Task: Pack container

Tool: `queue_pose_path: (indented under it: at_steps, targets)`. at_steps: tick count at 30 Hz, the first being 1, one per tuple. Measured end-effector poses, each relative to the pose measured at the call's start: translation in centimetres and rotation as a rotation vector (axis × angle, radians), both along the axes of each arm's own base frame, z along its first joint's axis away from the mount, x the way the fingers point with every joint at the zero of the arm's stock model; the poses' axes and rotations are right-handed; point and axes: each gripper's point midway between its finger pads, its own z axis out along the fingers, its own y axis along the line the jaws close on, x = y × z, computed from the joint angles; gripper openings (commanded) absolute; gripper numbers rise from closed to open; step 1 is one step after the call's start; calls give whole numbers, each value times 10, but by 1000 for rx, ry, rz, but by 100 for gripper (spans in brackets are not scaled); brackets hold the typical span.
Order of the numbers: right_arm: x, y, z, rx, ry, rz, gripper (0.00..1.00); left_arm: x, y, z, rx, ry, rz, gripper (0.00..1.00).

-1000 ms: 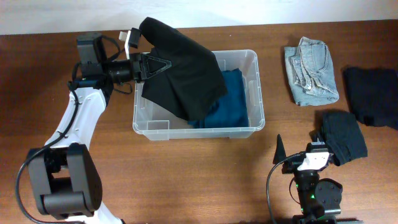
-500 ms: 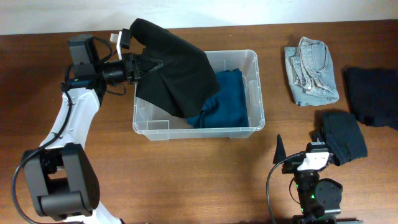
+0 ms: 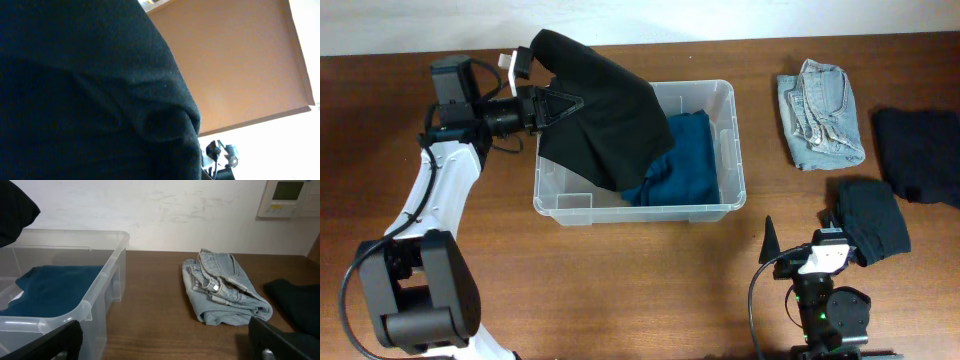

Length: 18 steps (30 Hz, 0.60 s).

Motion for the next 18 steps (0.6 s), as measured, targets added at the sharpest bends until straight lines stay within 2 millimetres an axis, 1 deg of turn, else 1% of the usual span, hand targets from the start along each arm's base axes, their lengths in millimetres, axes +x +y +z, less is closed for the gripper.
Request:
queue_pose_path:
  at_steps: [8, 14, 18]
  targets:
    - [0, 0, 0, -1, 0, 0, 98, -12, -3, 12, -47, -48, -82, 13]
    - [0, 0, 0, -1, 0, 0, 98, -15, -4, 15, -61, -49, -105, 13]
    - [0, 0, 0, 0, 0, 0, 98, -17, -7, 15, -63, -49, -114, 4]
